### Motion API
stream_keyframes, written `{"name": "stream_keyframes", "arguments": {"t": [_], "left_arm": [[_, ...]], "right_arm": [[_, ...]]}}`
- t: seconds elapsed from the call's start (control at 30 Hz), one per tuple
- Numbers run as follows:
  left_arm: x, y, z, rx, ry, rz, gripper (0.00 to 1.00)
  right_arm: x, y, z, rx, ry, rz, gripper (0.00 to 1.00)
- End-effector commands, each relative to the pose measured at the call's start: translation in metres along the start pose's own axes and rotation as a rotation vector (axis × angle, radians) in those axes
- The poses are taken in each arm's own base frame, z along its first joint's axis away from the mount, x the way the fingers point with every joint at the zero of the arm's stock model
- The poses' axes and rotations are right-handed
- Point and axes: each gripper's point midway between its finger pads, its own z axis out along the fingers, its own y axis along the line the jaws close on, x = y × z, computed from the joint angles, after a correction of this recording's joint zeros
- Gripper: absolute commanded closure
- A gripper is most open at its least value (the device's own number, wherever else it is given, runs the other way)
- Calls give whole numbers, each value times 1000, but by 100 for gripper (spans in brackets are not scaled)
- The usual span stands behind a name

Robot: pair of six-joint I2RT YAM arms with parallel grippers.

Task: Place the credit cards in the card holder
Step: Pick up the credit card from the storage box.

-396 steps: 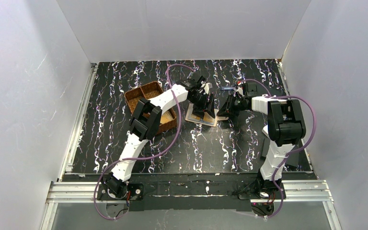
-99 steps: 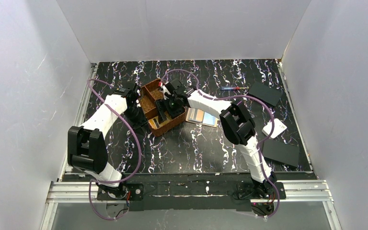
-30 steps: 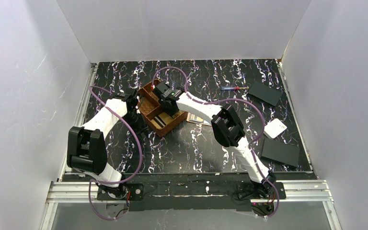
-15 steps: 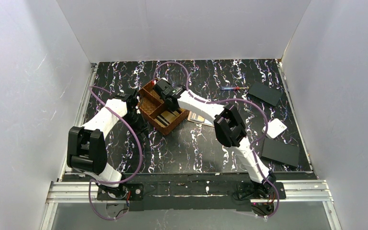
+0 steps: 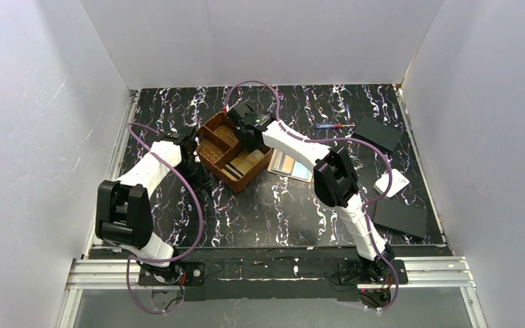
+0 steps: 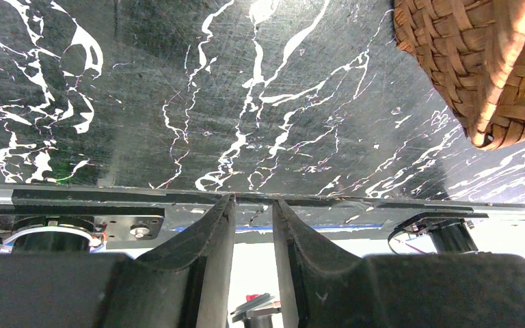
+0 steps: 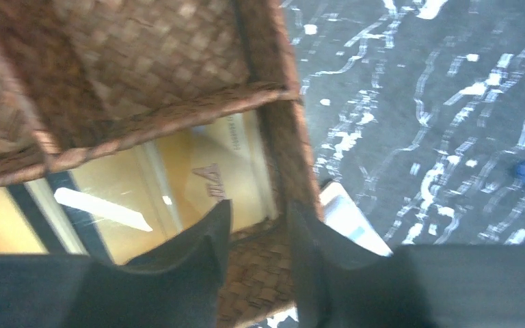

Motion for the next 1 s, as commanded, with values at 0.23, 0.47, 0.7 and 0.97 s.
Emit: {"name": "stream_keyframes", "arguments": {"t": [0.23, 0.47, 0.7, 0.97], "left_arm": [[2, -12, -4, 62, 28, -6, 64], [-6, -27, -7, 107, 53, -98, 65], [1, 1, -42, 142, -41, -302, 55], [-15, -16, -47, 243, -26, -354, 51]], "right_arm": [[4, 100, -16, -590, 32, 168, 38], [27, 148, -44, -860, 143, 493, 39], [2, 186, -70, -1095, 114, 708, 37], [-14, 186, -83, -1149, 48, 701, 49]]}}
